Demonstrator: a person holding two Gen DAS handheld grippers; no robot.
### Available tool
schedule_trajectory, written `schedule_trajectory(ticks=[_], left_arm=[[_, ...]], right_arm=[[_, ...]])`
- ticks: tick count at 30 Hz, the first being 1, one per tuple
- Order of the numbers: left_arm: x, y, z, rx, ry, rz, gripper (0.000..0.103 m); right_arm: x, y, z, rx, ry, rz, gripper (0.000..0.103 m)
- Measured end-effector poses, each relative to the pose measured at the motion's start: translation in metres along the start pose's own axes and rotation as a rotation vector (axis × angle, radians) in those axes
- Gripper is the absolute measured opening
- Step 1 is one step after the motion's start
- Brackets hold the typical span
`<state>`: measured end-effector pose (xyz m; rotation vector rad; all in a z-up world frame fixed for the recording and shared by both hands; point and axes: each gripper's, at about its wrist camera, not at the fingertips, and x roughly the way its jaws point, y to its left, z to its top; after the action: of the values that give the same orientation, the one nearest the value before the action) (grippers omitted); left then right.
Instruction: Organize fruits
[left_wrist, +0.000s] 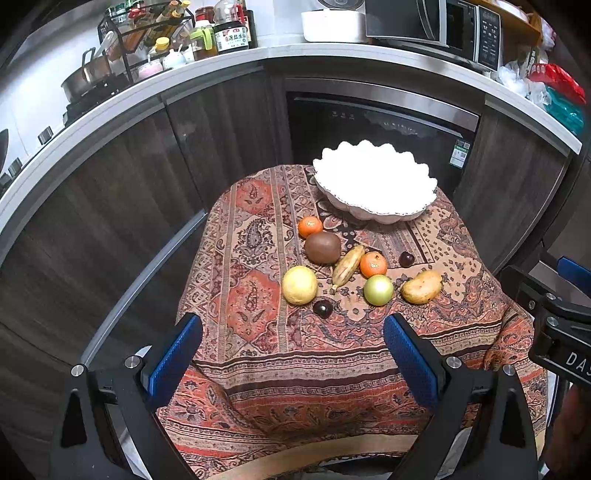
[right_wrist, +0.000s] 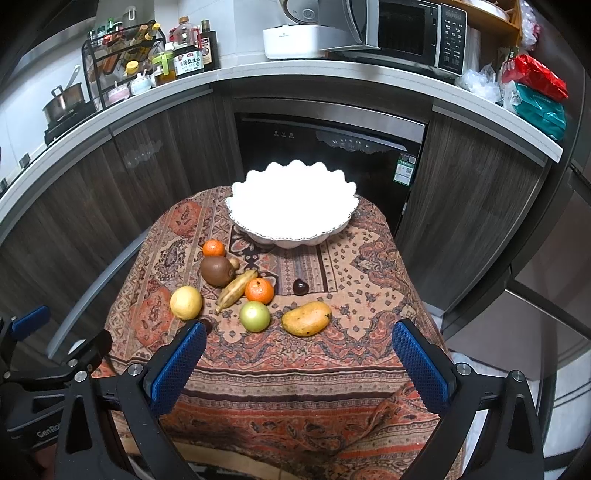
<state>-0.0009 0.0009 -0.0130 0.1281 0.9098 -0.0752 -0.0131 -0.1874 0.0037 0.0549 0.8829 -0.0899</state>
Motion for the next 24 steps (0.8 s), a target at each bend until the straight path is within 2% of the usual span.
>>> schedule_trajectory(ticks=[12,24], left_arm=[[0.004,0.0,0.0,-0.003,-0.015,-0.008,0.1],[0.026,-0.003,0.001,0.003,0.019,-0.002,0.1]], right_arm=[[0.009,-0.002,-0.001,0.007,0.014,0.004,0.102],[0.029,0.0,-0.001,0.006,0.045,-0.004,0.102]])
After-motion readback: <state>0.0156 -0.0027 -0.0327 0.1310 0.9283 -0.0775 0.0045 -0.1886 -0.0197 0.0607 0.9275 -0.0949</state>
